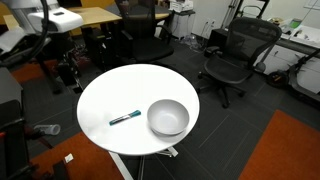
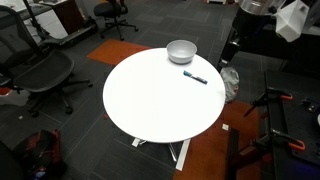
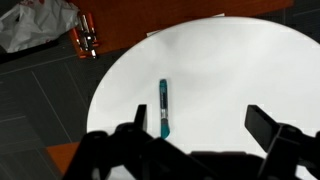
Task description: Put the marker inside the white bowl
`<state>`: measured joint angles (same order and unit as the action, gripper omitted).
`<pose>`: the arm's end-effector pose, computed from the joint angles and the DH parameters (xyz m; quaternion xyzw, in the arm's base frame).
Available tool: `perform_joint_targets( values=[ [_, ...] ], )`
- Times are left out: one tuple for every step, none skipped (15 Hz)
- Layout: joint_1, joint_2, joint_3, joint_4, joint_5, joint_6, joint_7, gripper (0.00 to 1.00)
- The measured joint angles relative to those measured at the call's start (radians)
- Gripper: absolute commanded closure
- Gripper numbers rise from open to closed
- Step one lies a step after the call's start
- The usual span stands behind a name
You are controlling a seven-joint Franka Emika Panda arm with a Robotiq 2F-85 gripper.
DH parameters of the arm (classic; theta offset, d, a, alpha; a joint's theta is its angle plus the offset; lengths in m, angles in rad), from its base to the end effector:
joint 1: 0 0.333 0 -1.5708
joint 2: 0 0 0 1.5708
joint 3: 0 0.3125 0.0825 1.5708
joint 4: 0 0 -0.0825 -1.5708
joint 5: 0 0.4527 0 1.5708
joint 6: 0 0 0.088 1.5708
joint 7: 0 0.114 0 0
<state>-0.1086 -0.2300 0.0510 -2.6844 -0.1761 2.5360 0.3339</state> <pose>0.4562 -0.0265 0.2518 0.9896 -0.1251 0.0477 0.0527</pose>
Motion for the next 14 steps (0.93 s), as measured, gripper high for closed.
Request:
perform_joint_targets(
  values=[
    [-0.006, 0.019, -0.01, 0.004, -0.004, 0.011, 0.0, 0.0],
    [-0.01, 0.038, -0.02, 0.009, -0.004, 0.015, 0.0, 0.0],
    [-0.01, 0.049, -0.025, 0.012, -0.004, 0.015, 0.0, 0.0],
    [-0.01, 0.053, -0.025, 0.012, -0.004, 0.015, 0.0, 0.0],
    [-0.01, 0.052, -0.025, 0.012, -0.004, 0.015, 0.0, 0.0],
    [-0.008, 0.051, -0.023, 0.012, -0.004, 0.015, 0.0, 0.0],
    [-0.008, 0.051, -0.023, 0.012, -0.004, 0.015, 0.0, 0.0],
    [-0.008, 0.051, -0.023, 0.012, -0.004, 0.015, 0.0, 0.0],
    [-0.008, 0.051, -0.023, 0.012, -0.004, 0.015, 0.0, 0.0],
    [-0.008, 0.051, -0.023, 0.012, -0.004, 0.015, 0.0, 0.0],
    [-0.008, 0.051, -0.023, 0.012, -0.004, 0.015, 0.0, 0.0],
    [-0.008, 0.053, -0.023, 0.012, -0.006, 0.015, 0.001, 0.0],
    [-0.008, 0.058, -0.023, 0.013, -0.007, 0.015, 0.001, 0.0],
    [-0.009, 0.065, -0.024, 0.015, -0.014, 0.02, 0.001, 0.0]
  ],
)
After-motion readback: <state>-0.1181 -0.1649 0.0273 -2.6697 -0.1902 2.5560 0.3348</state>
